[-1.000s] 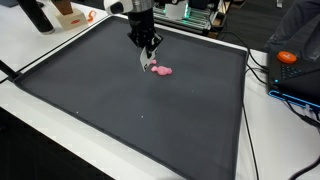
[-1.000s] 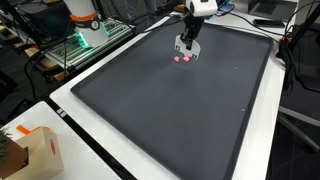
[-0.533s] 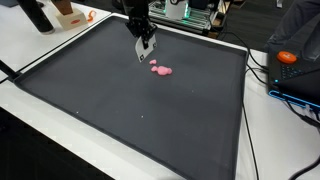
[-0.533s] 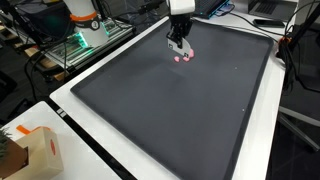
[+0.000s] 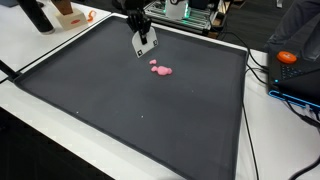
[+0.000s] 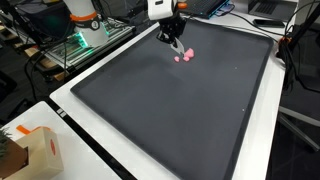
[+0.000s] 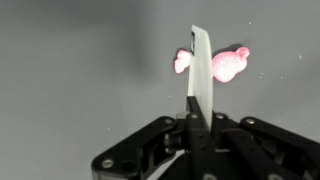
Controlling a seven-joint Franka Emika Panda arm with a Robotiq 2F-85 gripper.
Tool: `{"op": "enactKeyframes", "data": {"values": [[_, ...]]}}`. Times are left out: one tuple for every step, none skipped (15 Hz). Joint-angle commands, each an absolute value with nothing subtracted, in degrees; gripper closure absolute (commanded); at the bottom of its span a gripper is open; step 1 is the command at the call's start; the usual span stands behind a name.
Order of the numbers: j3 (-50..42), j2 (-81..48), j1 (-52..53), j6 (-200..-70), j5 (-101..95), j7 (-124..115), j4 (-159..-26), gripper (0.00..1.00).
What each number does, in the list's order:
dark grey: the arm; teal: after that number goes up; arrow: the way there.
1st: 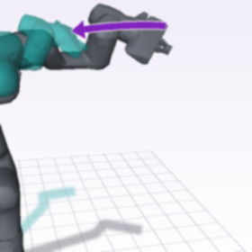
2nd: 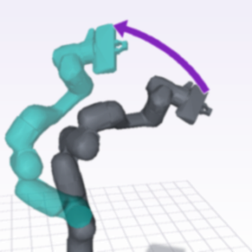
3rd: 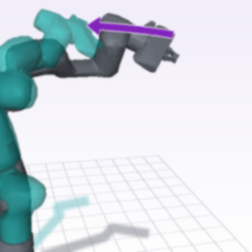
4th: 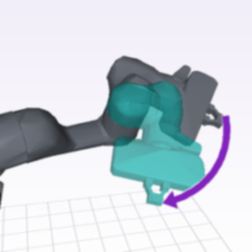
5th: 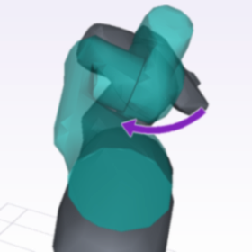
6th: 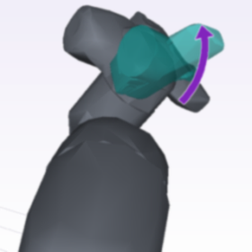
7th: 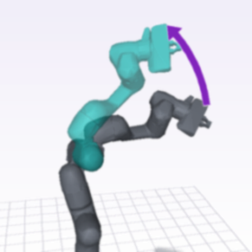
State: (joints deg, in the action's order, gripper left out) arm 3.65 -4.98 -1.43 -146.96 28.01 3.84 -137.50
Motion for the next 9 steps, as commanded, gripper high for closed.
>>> {"op": "enactKeyframes", "data": {"values": [[3.43,-2.26,-1.92,-147.94,36.47,9.24,-140.98,0.99],[3.26,-2.11,-1.88,-147.8,38.31,10.32,-141.28,0.99],[3.1,-1.99,-1.78,-147.66,39.92,11.32,-141.49,0.99],[2.93,-1.97,-1.67,-147.59,41.06,11.89,-141.68,0.99],[2.82,-1.92,-1.6,-147.58,42.27,12.67,-141.93,0.99],[2.73,-1.95,-1.57,-147.57,43.4,13.53,-142.11,0.99],[2.64,-2.21,-1.52,-147.47,44.14,14.01,-142.09,0.99],[2.61,-2.42,-1.46,-147.38,44.81,14.5,-142.05,0.99],[2.62,-2.61,-1.38,-147.41,45.35,15.0,-141.98,0.99]]}}
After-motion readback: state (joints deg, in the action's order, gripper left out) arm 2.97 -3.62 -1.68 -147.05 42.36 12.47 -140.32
